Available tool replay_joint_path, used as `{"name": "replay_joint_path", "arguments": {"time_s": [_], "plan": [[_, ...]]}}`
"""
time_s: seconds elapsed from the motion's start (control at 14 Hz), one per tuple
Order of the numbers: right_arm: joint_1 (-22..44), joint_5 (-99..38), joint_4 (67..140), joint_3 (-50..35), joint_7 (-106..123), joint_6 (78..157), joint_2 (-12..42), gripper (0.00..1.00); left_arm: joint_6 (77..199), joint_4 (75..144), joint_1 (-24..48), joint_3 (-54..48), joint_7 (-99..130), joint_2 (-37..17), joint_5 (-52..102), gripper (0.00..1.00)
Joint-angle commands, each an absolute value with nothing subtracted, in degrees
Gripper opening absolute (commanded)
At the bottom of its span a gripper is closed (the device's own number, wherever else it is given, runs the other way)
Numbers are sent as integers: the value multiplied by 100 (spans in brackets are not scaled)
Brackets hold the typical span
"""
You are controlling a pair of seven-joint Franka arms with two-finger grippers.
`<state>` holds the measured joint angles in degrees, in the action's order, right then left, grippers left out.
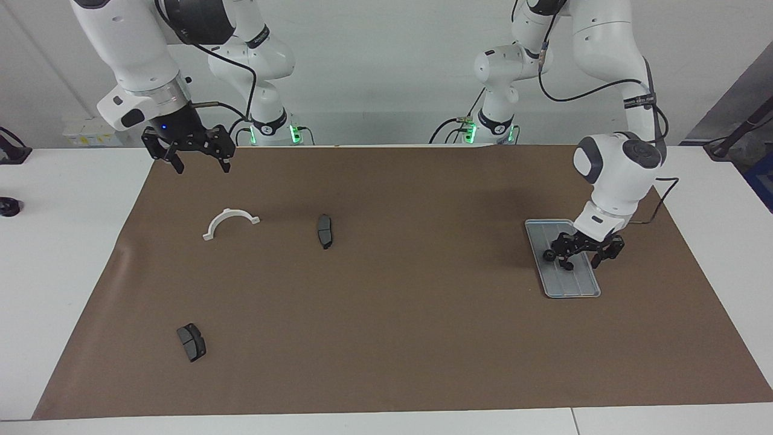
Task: Pick bearing gear from pile to tray
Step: 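Lower the black part onto the tray and open the left gripper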
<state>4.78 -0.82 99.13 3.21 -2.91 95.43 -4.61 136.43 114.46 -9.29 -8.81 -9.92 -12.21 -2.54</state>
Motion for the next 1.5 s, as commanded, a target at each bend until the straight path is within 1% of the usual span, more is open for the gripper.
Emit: {"name": "replay_joint_path", "arguments": {"time_s": [0.0,0.21,0.36,0.5,0.57,0.71,0.78,0.93,1.07,1.21,1.35,1.42], "plan": [[413,-176,10020,290,-290,9492,-580,100,12624,11197,-800,-905,-1046,-713,-202,100],[413,-167,10011,290,-290,9492,-580,100,11990,11346,-362,-905,-583,-405,-202,100],[413,-176,10019,290,-290,9492,-580,100,11866,11583,-98,-905,-256,-256,-202,100],[404,-167,10020,290,-290,9492,-580,100,11630,11558,140,-905,95,-71,-202,100],[413,-176,10011,290,-290,9492,-580,100,11480,11523,175,-905,131,78,-202,100],[413,-176,10020,290,-290,9492,-580,100,10963,11462,106,-879,106,569,-202,100],[404,-176,10020,290,-290,9492,-580,100,10664,11252,88,-835,71,693,-202,100],[413,-167,10011,290,-290,9492,-580,100,9909,10550,-8,-826,44,633,-202,100],[413,-176,10020,290,-290,9492,-580,100,9582,10031,-18,-817,35,589,-185,100],[413,-176,10020,290,-290,9492,-580,100,9396,9398,-35,-800,9,274,-115,100],[413,-176,10020,281,-290,9492,-580,100,9169,9028,-201,-817,9,106,53,100],[413,-176,10011,290,-290,9492,-580,100,8993,9009,-211,-826,-87,97,-8,100]]}}
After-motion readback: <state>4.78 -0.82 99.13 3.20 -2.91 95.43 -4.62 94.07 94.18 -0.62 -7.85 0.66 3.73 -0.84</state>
